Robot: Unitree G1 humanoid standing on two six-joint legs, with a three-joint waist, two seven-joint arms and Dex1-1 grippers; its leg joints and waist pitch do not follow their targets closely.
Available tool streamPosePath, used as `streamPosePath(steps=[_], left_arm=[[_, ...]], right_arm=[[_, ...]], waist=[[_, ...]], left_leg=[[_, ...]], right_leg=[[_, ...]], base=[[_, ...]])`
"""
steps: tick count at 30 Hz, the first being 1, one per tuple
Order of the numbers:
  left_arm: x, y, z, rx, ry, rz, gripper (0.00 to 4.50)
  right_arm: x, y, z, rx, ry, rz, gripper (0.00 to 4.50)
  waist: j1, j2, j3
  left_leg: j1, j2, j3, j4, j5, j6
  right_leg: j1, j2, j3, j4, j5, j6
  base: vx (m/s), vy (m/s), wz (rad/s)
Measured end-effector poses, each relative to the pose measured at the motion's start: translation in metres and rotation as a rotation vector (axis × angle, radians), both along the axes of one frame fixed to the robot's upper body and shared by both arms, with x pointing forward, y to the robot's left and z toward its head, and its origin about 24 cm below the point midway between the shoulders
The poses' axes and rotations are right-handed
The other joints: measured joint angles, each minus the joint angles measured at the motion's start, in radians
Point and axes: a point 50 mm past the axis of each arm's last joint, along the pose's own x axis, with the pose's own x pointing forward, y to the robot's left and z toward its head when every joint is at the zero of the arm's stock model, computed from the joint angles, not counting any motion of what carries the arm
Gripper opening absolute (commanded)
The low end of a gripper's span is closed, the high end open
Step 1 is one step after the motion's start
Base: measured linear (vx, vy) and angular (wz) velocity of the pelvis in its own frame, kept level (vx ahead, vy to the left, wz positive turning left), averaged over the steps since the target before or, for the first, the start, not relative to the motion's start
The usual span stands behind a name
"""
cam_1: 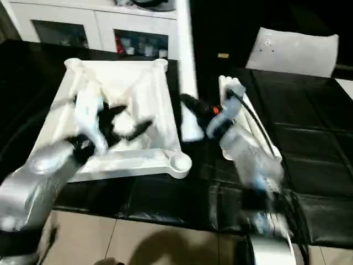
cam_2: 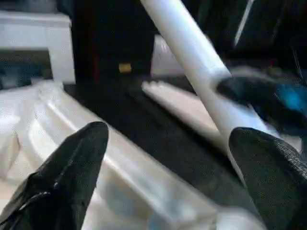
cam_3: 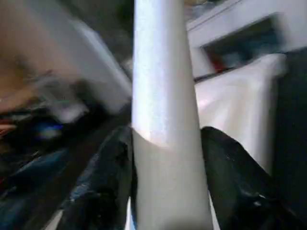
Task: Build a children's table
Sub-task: Pick table leg
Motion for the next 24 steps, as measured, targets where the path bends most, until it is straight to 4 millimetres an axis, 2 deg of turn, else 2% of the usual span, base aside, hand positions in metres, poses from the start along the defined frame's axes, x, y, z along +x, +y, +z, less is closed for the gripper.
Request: streamPosePath(steps=[4, 10, 15, 16, 17, 24], left_arm=[[0.008, -0.014, 0.020, -0.230, 0.036, -0.094, 4.50], [0.011, -0.028, 0.040, -0.447, 0.061, -0.214, 4.50], [0.012, -0.031, 0.043, -0.493, 0.075, -0.241, 4.50], [0.012, -0.032, 0.042, -0.503, 0.082, -0.250, 4.21], [0.011, -0.033, 0.042, -0.519, 0.085, -0.271, 4.13], [0.004, -0.034, 0.048, -0.564, 0.043, -0.419, 4.13]], right_arm=[[-0.023, -0.001, 0.008, 0.079, -0.065, 0.146, 1.81], [-0.039, 0.003, 0.016, 0.146, -0.126, 0.261, 1.81], [-0.047, 0.005, 0.019, 0.165, -0.133, 0.305, 1.81], [-0.047, 0.005, 0.020, 0.166, -0.140, 0.310, 1.81], [-0.048, 0.006, 0.021, 0.174, -0.142, 0.322, 1.81], [-0.055, 0.006, 0.021, 0.206, -0.142, 0.386, 1.81]], waist=[[0.005, 0.000, 0.000], [0.008, 0.001, 0.000], [0.011, 0.001, 0.000], [0.012, 0.001, 0.000], [0.014, 0.001, 0.000], [0.025, 0.001, 0.000]], left_leg=[[0.000, 0.000, 0.000, 0.000, 0.001, 0.002], [0.001, 0.000, 0.000, -0.001, 0.002, 0.003], [0.001, -0.001, 0.000, -0.001, 0.003, 0.004], [0.000, -0.001, 0.000, -0.001, 0.003, 0.005], [0.000, -0.001, 0.000, -0.001, 0.003, 0.004], [0.000, -0.001, 0.000, -0.003, 0.003, 0.005]], right_leg=[[0.000, 0.000, 0.000, 0.000, 0.000, 0.000], [0.001, 0.000, 0.000, 0.000, 0.001, -0.002], [0.001, -0.001, 0.000, -0.001, 0.001, -0.002], [0.001, -0.001, 0.000, -0.001, 0.001, -0.002], [0.001, -0.001, 0.000, -0.001, 0.001, -0.002], [0.001, -0.001, 0.000, -0.003, 0.001, -0.002]], base=[[0.000, 0.000, 0.00], [0.000, 0.000, 0.00], [0.000, 0.000, 0.00], [0.000, 0.000, 0.00], [0.000, 0.000, 0.00], [0.000, 0.000, 0.00]])
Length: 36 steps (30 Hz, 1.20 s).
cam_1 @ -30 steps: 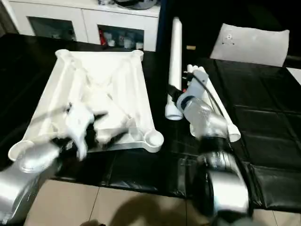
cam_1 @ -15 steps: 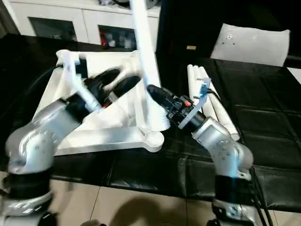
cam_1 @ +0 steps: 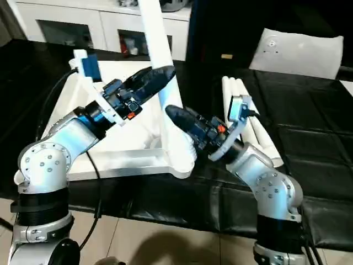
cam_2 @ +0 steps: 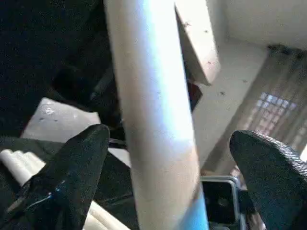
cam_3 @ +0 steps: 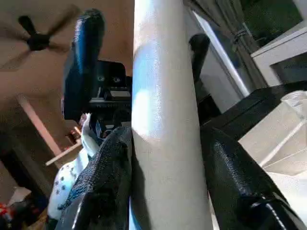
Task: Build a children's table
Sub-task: Pick table leg
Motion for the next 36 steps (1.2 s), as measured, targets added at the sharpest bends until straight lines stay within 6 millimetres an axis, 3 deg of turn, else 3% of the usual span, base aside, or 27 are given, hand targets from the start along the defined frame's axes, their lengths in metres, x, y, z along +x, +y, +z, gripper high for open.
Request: streamPosePath(steps=[36], left_arm=[[-0.004, 0.008, -0.011, 0.071, -0.062, -0.112, 4.13]], right_arm=[[-0.010, 0.003, -0.008, -0.048, 0.007, 0.079, 1.81]], waist=[[0.000, 0.008, 0.002]], left_leg=[[-0.001, 0.000, 0.000, -0.002, 0.000, 0.000]], right_leg=[[0.000, 0.000, 0.000, -0.003, 0.000, 0.000]], base=[[0.000, 0.000, 0.00]])
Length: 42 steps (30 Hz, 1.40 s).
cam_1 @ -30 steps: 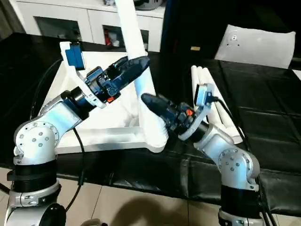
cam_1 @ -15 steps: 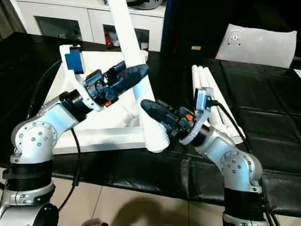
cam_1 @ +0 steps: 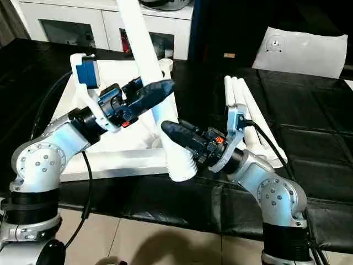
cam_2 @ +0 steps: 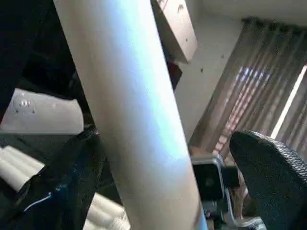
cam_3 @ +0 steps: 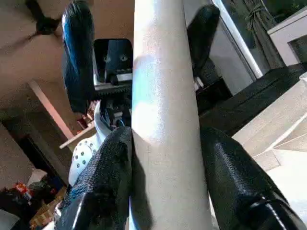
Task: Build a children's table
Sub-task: Pick table leg
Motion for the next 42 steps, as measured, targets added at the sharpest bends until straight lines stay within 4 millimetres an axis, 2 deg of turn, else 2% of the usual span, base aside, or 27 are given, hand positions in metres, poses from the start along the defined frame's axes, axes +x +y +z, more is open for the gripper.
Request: streamPosePath(steps=[4, 6, 9, 10, 15, 16, 22, 27, 35, 42], left_arm=[[0.000, 0.003, -0.006, 0.085, -0.052, 0.009, 4.07], [0.000, 0.004, -0.006, 0.104, -0.074, 0.014, 3.75], [0.001, 0.007, -0.006, 0.121, -0.093, 0.024, 3.69], [0.002, 0.009, -0.007, 0.135, -0.100, 0.031, 3.42], [0.003, 0.012, -0.008, 0.171, -0.148, 0.036, 3.10], [0.004, 0.013, -0.008, 0.173, -0.155, 0.034, 2.87], [0.004, 0.013, -0.009, 0.185, -0.168, 0.008, 2.66], [0.004, 0.012, -0.009, 0.159, -0.149, -0.008, 2.54], [0.004, 0.004, -0.010, 0.005, 0.001, -0.021, 2.22], [0.009, 0.004, -0.007, 0.041, 0.032, -0.014, 2.01]], right_arm=[[0.000, -0.002, 0.000, -0.014, -0.004, 0.001, 1.81], [0.000, -0.002, 0.000, -0.012, -0.008, 0.007, 1.81], [-0.001, 0.001, 0.000, -0.016, -0.008, 0.025, 1.81], [-0.002, 0.001, -0.002, -0.022, -0.006, 0.028, 1.81], [-0.003, 0.001, -0.006, -0.037, 0.009, 0.028, 1.81], [-0.003, 0.002, -0.006, -0.037, 0.008, 0.028, 1.81], [-0.003, 0.001, -0.008, -0.062, 0.002, 0.029, 1.81], [-0.003, 0.001, -0.007, -0.060, -0.007, 0.030, 1.81], [-0.001, 0.000, -0.006, -0.052, -0.041, 0.004, 1.81], [0.002, -0.001, -0.006, -0.085, -0.065, -0.028, 1.81]], waist=[[0.000, 0.000, 0.000], [0.000, 0.000, 0.000], [0.000, 0.000, 0.000], [0.000, 0.000, 0.000], [0.000, 0.000, 0.000], [0.000, 0.000, 0.000], [0.001, 0.000, 0.000], [0.001, 0.000, 0.000], [0.002, 0.000, 0.000], [0.001, 0.000, 0.000]], left_leg=[[0.000, 0.000, 0.000, 0.000, 0.000, 0.000], [0.000, 0.000, 0.000, 0.000, 0.000, 0.000], [0.000, 0.000, 0.000, 0.000, 0.000, 0.000], [0.000, 0.000, 0.000, 0.000, 0.000, 0.000], [0.000, 0.000, 0.000, 0.000, 0.000, 0.000], [0.000, 0.000, 0.000, 0.000, 0.000, 0.000], [0.000, 0.000, 0.000, 0.000, 0.000, 0.000], [0.000, 0.000, 0.000, 0.000, 0.000, 0.000], [0.000, 0.000, 0.000, 0.000, 0.000, 0.000], [0.000, 0.000, 0.000, 0.000, 0.000, 0.000]], right_leg=[[0.000, 0.000, 0.000, 0.000, 0.000, 0.000], [0.000, 0.000, 0.000, 0.000, 0.000, 0.000], [0.000, 0.000, 0.000, 0.000, 0.000, 0.000], [0.000, 0.000, 0.000, 0.000, 0.000, 0.000], [0.000, 0.000, 0.000, 0.000, 0.000, 0.000], [0.000, 0.000, 0.000, 0.000, 0.000, 0.000], [0.000, 0.000, 0.000, 0.000, 0.000, 0.000], [0.000, 0.000, 0.000, 0.001, 0.000, 0.000], [0.000, 0.000, 0.000, 0.001, 0.000, 0.000], [0.000, 0.000, 0.000, 0.001, 0.000, 0.000]], base=[[0.000, 0.000, 0.00], [0.000, 0.000, 0.00], [0.000, 0.000, 0.00], [0.000, 0.000, 0.00], [0.000, 0.000, 0.00], [0.000, 0.000, 0.00], [0.000, 0.000, 0.00], [0.000, 0.000, 0.00], [0.000, 0.000, 0.00], [0.000, 0.000, 0.00]])
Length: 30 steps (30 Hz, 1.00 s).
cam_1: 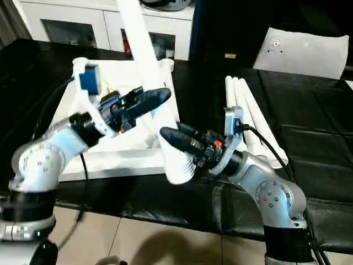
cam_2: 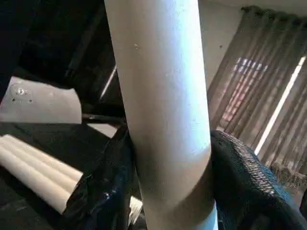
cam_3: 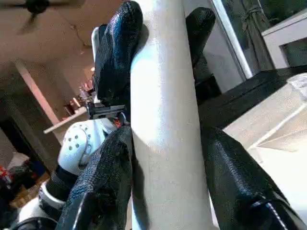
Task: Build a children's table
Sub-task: Pick table leg
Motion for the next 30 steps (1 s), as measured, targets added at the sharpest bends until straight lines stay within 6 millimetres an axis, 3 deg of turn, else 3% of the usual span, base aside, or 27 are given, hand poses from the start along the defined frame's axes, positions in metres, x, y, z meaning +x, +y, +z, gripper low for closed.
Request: streamPosePath(steps=[2, 3, 12, 19, 26, 30], left_arm=[[0.002, 0.002, -0.003, 0.043, 0.032, 0.026, 1.99], [0.004, 0.002, -0.005, 0.059, 0.046, 0.042, 1.97], [0.022, 0.017, -0.004, 0.226, 0.023, 0.281, 1.85], [0.026, 0.014, 0.009, 0.287, 0.001, 0.298, 1.84], [0.027, 0.013, 0.011, 0.354, -0.021, 0.326, 1.84], [0.024, 0.007, 0.012, 0.399, -0.062, 0.314, 1.84]], right_arm=[[0.003, 0.001, -0.004, -0.033, 0.005, -0.023, 1.81], [0.005, 0.001, -0.006, -0.054, 0.004, -0.038, 2.37], [0.015, 0.011, -0.017, -0.258, -0.045, -0.107, 3.17], [0.033, 0.011, 0.015, -0.305, -0.142, -0.188, 3.79], [0.031, 0.015, 0.006, -0.435, -0.107, -0.142, 3.86], [0.033, 0.023, 0.011, -0.449, -0.125, -0.115, 3.86]], waist=[[-0.001, 0.000, 0.000], [0.000, 0.000, 0.000], [0.000, 0.000, 0.000], [0.001, -0.004, 0.001], [-0.001, -0.007, 0.003], [-0.001, -0.010, 0.004]], left_leg=[[0.000, 0.000, 0.000, 0.000, 0.000, 0.000], [0.000, 0.000, 0.000, 0.000, 0.000, 0.000], [-0.001, 0.000, 0.000, 0.000, 0.002, 0.001], [-0.001, 0.000, 0.000, 0.000, 0.005, 0.000], [-0.001, 0.000, 0.000, 0.000, 0.005, 0.000], [-0.001, 0.000, 0.000, 0.000, 0.006, 0.000]], right_leg=[[0.000, 0.000, 0.000, 0.000, 0.000, 0.000], [0.000, 0.000, 0.000, 0.001, 0.000, 0.000], [0.000, 0.000, 0.000, 0.000, 0.001, 0.001], [-0.001, 0.000, 0.000, 0.000, 0.003, 0.001], [-0.001, 0.000, 0.000, 0.000, 0.004, 0.001], [-0.002, 0.000, 0.000, 0.001, 0.004, 0.001]], base=[[0.000, 0.000, 0.00], [0.000, 0.000, 0.00], [0.000, 0.000, 0.00], [0.000, 0.000, 0.00], [0.000, 0.000, 0.00], [0.000, 0.000, 0.00]])
